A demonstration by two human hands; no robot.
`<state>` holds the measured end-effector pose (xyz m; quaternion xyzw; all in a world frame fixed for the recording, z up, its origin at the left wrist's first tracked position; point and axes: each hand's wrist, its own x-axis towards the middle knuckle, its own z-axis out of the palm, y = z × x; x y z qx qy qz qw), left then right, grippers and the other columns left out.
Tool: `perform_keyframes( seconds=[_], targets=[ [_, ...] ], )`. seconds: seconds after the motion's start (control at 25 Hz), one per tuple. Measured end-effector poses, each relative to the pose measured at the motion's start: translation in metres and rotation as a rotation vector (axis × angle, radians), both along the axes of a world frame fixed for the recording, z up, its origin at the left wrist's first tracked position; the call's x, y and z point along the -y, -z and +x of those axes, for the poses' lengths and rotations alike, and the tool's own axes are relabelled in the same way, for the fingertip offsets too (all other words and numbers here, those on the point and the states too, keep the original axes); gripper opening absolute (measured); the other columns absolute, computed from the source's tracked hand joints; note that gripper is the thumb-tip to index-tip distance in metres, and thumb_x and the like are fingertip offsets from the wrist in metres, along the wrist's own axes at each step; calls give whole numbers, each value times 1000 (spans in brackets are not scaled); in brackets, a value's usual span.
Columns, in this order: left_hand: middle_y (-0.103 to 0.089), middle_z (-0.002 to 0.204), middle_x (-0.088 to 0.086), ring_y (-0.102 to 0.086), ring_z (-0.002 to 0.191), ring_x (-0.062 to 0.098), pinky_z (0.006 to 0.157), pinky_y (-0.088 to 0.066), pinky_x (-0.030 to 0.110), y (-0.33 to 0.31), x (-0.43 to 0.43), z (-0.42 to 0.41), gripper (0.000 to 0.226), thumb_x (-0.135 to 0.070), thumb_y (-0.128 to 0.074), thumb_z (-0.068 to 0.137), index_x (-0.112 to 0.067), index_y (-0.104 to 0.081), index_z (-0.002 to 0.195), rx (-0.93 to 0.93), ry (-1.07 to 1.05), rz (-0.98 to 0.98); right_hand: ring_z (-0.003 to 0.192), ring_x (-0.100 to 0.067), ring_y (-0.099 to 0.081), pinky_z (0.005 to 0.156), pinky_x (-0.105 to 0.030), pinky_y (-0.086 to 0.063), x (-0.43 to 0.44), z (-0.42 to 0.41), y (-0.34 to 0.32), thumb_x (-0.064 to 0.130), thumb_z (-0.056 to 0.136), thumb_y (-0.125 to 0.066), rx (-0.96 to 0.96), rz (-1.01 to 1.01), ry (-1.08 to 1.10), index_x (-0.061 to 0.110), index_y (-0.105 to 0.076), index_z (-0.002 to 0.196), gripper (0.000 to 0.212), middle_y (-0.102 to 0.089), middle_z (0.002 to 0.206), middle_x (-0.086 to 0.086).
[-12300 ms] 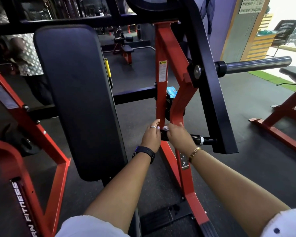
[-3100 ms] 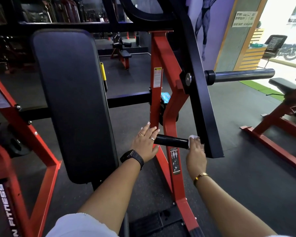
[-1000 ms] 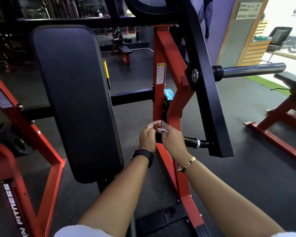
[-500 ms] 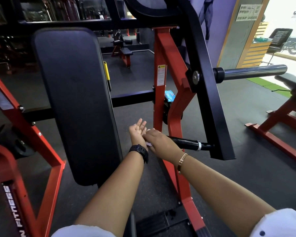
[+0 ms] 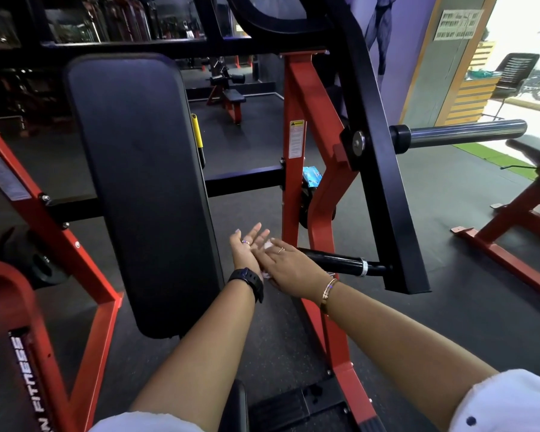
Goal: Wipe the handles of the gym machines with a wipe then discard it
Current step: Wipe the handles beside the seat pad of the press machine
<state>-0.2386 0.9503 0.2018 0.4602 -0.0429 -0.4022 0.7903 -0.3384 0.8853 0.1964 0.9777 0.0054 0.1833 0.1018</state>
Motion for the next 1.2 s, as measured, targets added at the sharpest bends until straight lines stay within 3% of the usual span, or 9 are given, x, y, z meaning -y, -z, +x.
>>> perform_keyframes(
  seconds=[0.24, 0.32, 0.44, 0.52, 0.6, 0.76, 0.88, 1.04, 1.2],
  targets=[
    [-64, 122, 10, -59, 114, 26, 102, -41, 42, -3, 1, -3, 59, -54, -23, 96, -16, -64, 115, 12, -32, 5, 117, -29, -53, 112, -42, -27, -16, 18, 6, 18, 91, -41, 11, -25, 194, 3, -20, 148, 63, -67, 112, -13],
    [-63, 122, 9, -60, 111, 25, 102, -42, 43, -4, 2, -3, 59, -56, -23, 96, -17, -64, 115, 17, -23, 18, 114, -25, -55, 112, -41, -30, -10, 10, 3, 19, 89, -45, 17, 3, 95, 3, -24, 146, 63, -68, 110, -10],
    [-63, 120, 5, -61, 107, 24, 82, -49, 38, -6, 3, -5, 59, -56, -22, 97, -17, -61, 120, 37, 9, 36, 114, -22, -58, 109, -40, -36, 6, -6, 0, 17, 84, -53, 76, -46, -62, 3, -39, 139, 59, -65, 116, -9],
    [-62, 119, 6, -60, 110, 25, 78, -49, 37, -9, 6, -8, 58, -52, -22, 99, -14, -60, 122, 84, 18, 46, 116, -26, -57, 106, -39, -40, 7, -10, 2, 10, 84, -48, 157, 87, 40, 4, -44, 137, 54, -62, 123, -13],
    [-63, 118, 8, -59, 110, 24, 86, -48, 33, -12, 14, -11, 55, -45, -22, 102, -11, -60, 122, 206, 14, 81, 116, -30, -57, 104, -38, -39, 6, -13, 7, 4, 85, -43, 239, 266, 176, 5, -48, 135, 50, -59, 127, -15],
    [-60, 115, 14, -60, 102, 20, 76, -51, 15, -12, 26, -23, 35, -19, -36, 102, -1, -58, 123, 457, 107, 121, 127, -26, -49, 110, -36, -27, 27, -54, 32, -7, 80, -59, 244, 205, 190, 7, -46, 138, 60, -51, 138, -12],
    [-65, 117, 4, -58, 113, 18, 94, -44, 24, 5, 32, -27, 23, -17, -48, 98, -15, -67, 110, 857, 149, 349, 121, -29, -55, 110, -42, -34, 37, -69, 36, -4, 83, -54, 362, 319, 426, 7, -58, 126, 44, -62, 125, -11],
    [-67, 108, 3, -61, 99, 17, 81, -41, 19, 16, 33, -25, 25, -16, -46, 97, -19, -70, 101, 1118, 76, 501, 94, -30, -66, 90, -40, -50, 11, -30, 26, -6, 77, -64, 438, 413, 437, 3, -64, 109, 34, -69, 104, -14],
    [-63, 109, 4, -56, 94, 14, 73, -31, 9, 18, 30, -27, 28, -15, -42, 99, -17, -69, 105, 1240, 40, 560, 119, -28, -56, 105, -41, -39, 22, -54, 37, -5, 77, -64, 301, 283, 374, 4, -53, 130, 56, -59, 129, -14]
  ],
)
